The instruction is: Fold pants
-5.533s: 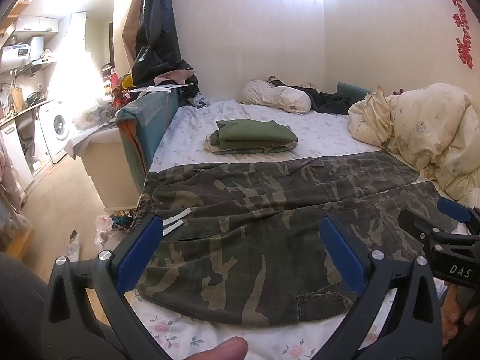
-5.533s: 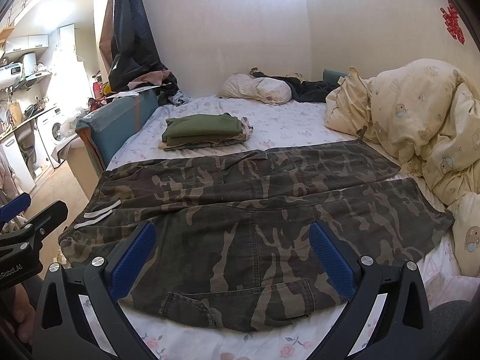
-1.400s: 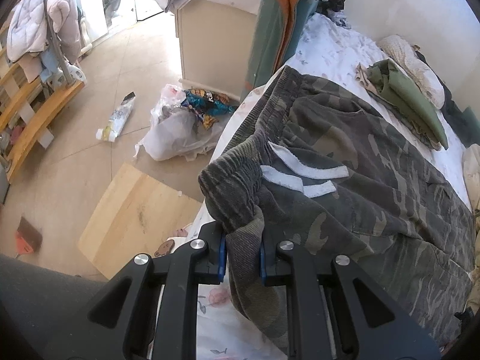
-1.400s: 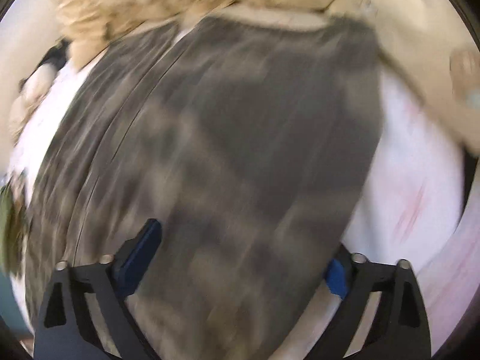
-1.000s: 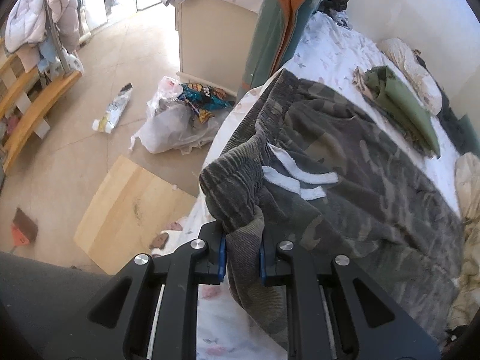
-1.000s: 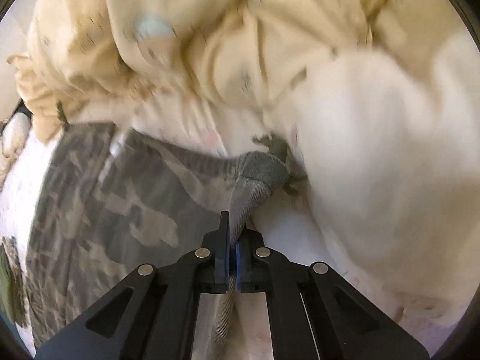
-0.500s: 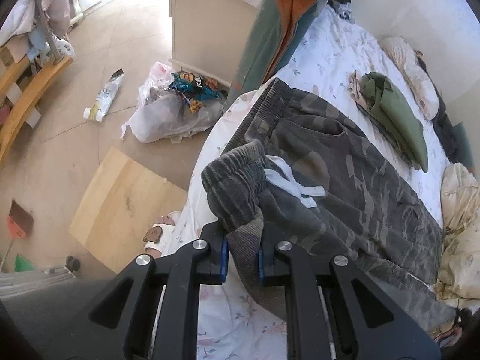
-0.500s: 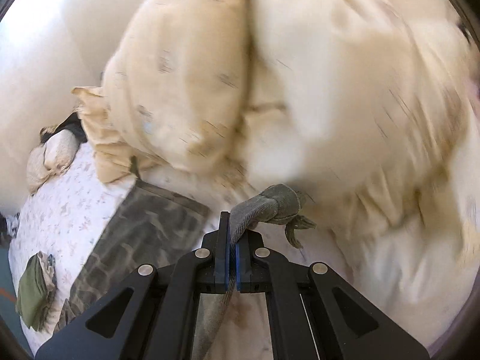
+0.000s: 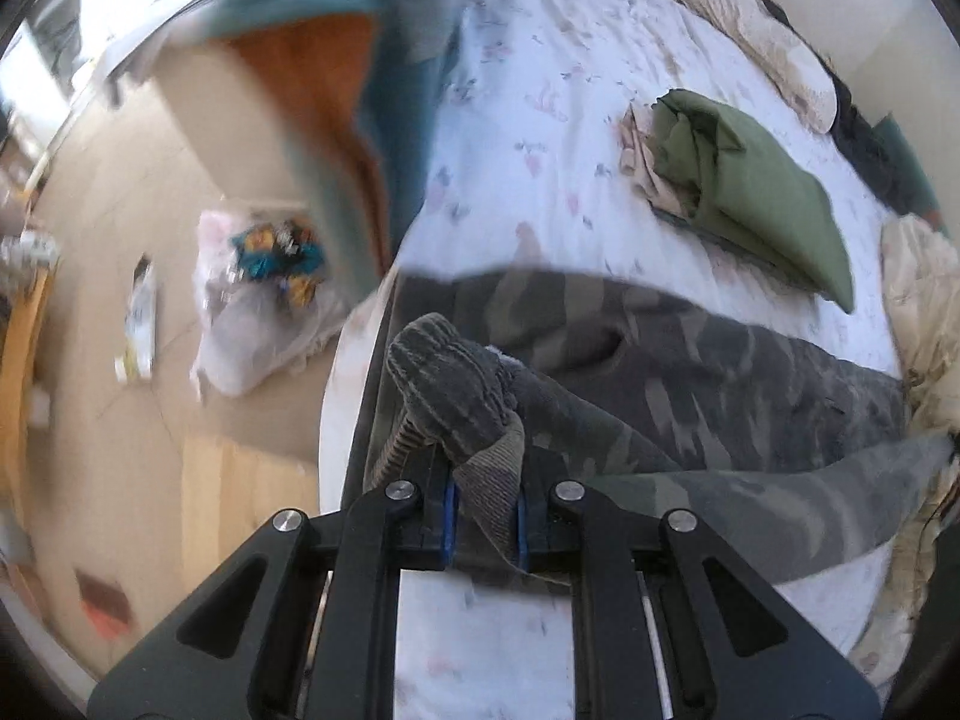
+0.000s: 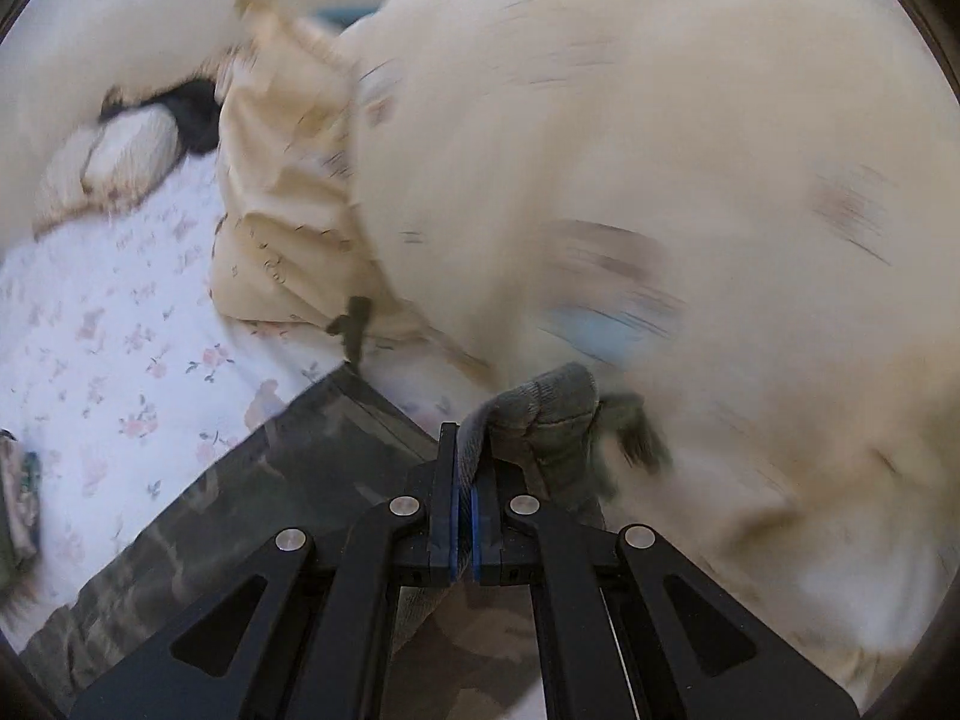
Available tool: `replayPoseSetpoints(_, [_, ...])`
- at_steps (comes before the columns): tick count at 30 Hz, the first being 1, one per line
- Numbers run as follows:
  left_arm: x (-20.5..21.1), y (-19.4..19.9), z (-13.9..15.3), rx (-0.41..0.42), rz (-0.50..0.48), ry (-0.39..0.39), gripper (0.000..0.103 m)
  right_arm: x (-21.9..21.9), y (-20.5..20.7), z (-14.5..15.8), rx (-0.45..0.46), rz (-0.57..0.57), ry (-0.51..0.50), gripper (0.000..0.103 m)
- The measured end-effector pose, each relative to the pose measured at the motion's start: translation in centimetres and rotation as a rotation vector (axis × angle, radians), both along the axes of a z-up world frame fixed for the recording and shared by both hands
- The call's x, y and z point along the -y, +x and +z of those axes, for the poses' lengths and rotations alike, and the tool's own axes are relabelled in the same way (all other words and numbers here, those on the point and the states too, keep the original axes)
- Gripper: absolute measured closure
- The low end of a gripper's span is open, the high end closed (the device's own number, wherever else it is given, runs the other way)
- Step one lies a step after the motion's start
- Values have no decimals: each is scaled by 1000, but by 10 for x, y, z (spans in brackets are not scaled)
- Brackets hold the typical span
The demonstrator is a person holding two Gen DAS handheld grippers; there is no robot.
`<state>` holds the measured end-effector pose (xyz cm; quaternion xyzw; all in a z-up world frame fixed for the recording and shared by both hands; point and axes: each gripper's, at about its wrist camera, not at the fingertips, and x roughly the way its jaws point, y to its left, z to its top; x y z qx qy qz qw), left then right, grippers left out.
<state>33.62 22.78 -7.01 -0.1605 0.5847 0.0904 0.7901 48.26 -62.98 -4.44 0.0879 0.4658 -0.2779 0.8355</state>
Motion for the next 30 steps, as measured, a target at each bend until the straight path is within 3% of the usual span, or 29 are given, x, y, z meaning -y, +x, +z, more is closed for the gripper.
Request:
replayPoseSetpoints(5, [2, 50, -39, -34, -25, 70, 88, -19, 78, -49, -145, 95, -85, 102])
replayPoseSetpoints(8, [10, 70, -60, -44, -64, 110, 85, -34, 111, -97, -273, 144, -128, 102])
replayPoseSetpoints(10, [8, 75, -61, -33, -55, 111, 76, -41, 116, -113, -298, 162, -160, 101])
replayPoseSetpoints(11, [4, 75, -59, -11, -40, 118, 59, -42, 116, -117, -308, 169, -177, 96])
replayPoseSetpoints(12, [-2, 74, -53, 15, -9, 153, 36, -46, 117, -121, -321, 192, -198, 94])
replayPoseSetpoints(14, [-10, 72, -42, 66, 32, 187, 23, -51, 114, -120, -332, 230, -238, 92])
replayPoseSetpoints(18, [-5, 49, -8, 238, 31, 258, 23, -64, 97, -98, -303, 281, -306, 91])
replayPoseSetpoints(20, [23, 29, 14, 368, -60, 326, 23, -76, 85, -79, -249, 298, -343, 88])
replayPoseSetpoints(21, [39, 25, 21, 412, -129, 360, 22, -84, 75, -65, -193, 315, -348, 83])
replayPoseSetpoints(22, [56, 20, 23, 441, -209, 377, 21, -91, 66, -55, -154, 331, -347, 64])
replayPoseSetpoints(23, [78, 16, 17, 435, -325, 374, 16, -102, 55, -43, -101, 354, -349, 40])
replayPoseSetpoints(25, [107, 22, -3, 345, -432, 393, 16, -118, 39, -29, -31, 367, -351, 18])
replayPoseSetpoints(28, [134, 33, -44, 205, -528, 393, 16, -140, 30, -29, -64, 342, -481, 18])
replayPoseSetpoints(30, [142, 49, -77, 125, -547, 511, 19, -128, 45, -42, -135, 310, -543, 18])
